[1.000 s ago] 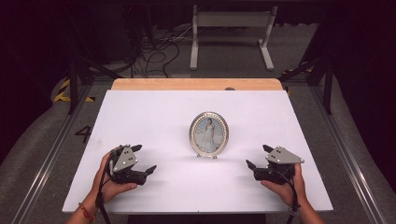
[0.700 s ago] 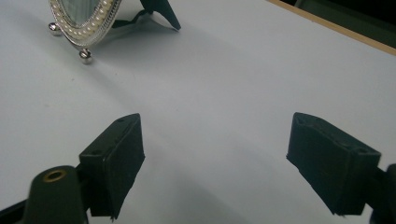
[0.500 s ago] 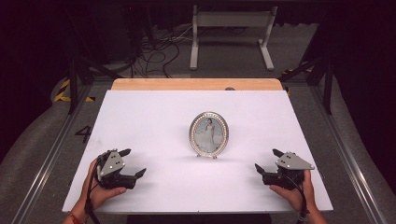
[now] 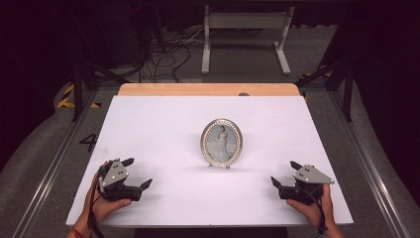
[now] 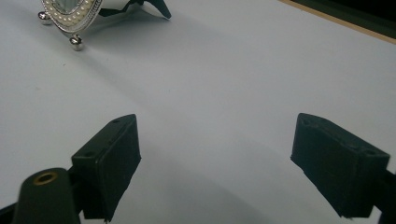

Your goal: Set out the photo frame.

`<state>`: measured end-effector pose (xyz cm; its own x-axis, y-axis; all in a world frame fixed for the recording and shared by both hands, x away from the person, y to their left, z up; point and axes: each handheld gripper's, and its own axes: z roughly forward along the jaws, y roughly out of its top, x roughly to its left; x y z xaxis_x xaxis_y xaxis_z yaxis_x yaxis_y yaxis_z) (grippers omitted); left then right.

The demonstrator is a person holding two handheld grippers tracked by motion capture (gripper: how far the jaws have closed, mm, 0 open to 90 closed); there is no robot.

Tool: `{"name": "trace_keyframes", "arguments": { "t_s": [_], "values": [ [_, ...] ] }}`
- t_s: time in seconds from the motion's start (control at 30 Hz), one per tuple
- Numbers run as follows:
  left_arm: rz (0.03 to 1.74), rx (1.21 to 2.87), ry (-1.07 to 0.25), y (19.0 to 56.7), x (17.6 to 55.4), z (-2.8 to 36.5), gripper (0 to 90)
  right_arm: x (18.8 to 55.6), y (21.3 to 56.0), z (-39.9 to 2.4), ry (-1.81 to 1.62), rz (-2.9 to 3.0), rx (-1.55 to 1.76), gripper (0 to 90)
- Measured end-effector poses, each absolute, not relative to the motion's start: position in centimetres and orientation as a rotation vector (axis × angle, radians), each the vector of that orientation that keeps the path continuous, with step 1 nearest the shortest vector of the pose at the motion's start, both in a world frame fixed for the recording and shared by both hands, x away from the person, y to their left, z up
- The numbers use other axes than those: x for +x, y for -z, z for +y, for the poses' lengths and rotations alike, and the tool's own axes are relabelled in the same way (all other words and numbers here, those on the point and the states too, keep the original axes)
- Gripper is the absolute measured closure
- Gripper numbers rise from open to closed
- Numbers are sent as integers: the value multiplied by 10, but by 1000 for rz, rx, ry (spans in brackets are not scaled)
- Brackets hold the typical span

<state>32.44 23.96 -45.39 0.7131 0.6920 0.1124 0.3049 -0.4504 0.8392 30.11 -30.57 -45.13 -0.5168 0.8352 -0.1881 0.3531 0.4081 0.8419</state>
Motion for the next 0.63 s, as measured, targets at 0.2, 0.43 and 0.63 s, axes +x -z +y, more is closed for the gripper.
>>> {"name": "trace_keyframes", "arguments": {
  "t_s": [0.2, 0.43, 0.63],
  "values": [
    [766, 2038, -548, 456, 328, 239, 60, 301, 451, -306, -1039, 2053, 1003, 150],
    [756, 2072, -563, 459, 328, 236, 40, 299, 448, -307, -1044, 2036, 992, 147],
    [776, 2073, -574, 460, 333, 238, 41, 300, 449, -307, -1032, 2036, 1004, 148]
  ]
}}
